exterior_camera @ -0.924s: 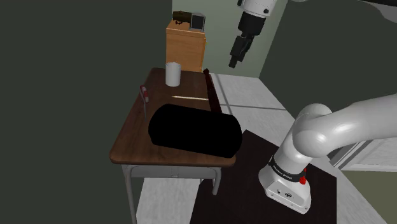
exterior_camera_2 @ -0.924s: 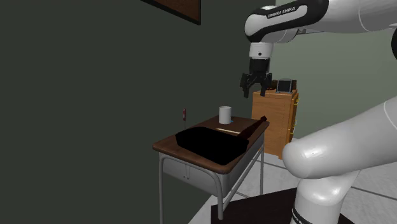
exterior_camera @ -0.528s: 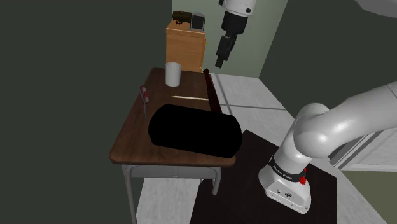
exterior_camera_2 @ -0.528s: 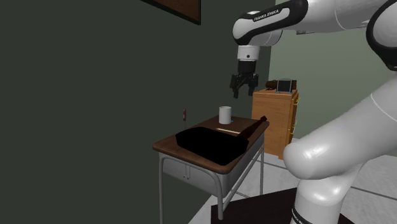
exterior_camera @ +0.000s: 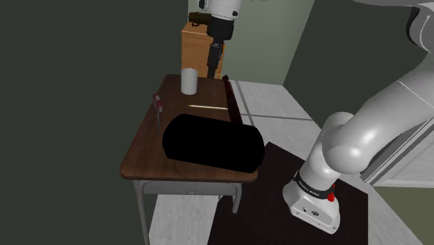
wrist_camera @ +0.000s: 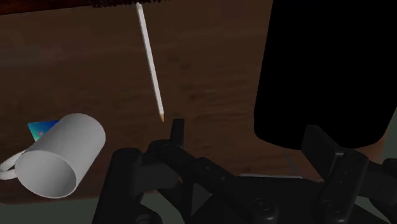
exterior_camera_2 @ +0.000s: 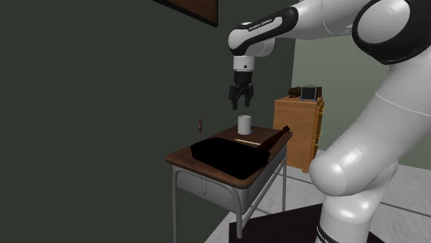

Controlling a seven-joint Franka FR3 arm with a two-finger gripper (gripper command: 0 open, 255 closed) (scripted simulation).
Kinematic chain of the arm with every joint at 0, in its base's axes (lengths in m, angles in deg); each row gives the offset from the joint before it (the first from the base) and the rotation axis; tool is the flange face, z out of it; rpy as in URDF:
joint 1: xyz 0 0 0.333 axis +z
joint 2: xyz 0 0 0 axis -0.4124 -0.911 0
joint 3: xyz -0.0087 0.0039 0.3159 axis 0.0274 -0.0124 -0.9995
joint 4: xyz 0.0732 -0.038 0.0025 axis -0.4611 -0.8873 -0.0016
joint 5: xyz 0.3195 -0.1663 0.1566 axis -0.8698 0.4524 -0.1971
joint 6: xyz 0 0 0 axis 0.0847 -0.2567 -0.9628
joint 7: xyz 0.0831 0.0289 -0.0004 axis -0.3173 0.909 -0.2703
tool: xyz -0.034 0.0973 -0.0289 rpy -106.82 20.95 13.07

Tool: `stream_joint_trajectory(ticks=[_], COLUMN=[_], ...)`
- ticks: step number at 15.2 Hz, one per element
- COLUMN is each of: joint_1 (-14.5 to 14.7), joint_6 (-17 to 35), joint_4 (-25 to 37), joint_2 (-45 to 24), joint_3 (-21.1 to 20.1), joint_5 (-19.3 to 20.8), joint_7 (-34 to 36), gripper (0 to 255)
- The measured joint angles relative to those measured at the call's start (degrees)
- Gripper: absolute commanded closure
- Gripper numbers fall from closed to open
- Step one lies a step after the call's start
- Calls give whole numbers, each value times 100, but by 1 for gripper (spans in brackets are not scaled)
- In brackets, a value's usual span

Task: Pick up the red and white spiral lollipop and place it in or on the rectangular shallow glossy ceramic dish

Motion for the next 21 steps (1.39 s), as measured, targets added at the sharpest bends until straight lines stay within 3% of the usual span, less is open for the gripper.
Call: stream_joint_trajectory(ticks=[14, 21], joint_1=[787, 845], joint_6=[-172, 298], joint_4=[2303, 1974], joint_2=[-2551, -2727], joint_3=[-844, -897], joint_5=[388, 439], joint_7=[-894, -945], gripper=[0, 0])
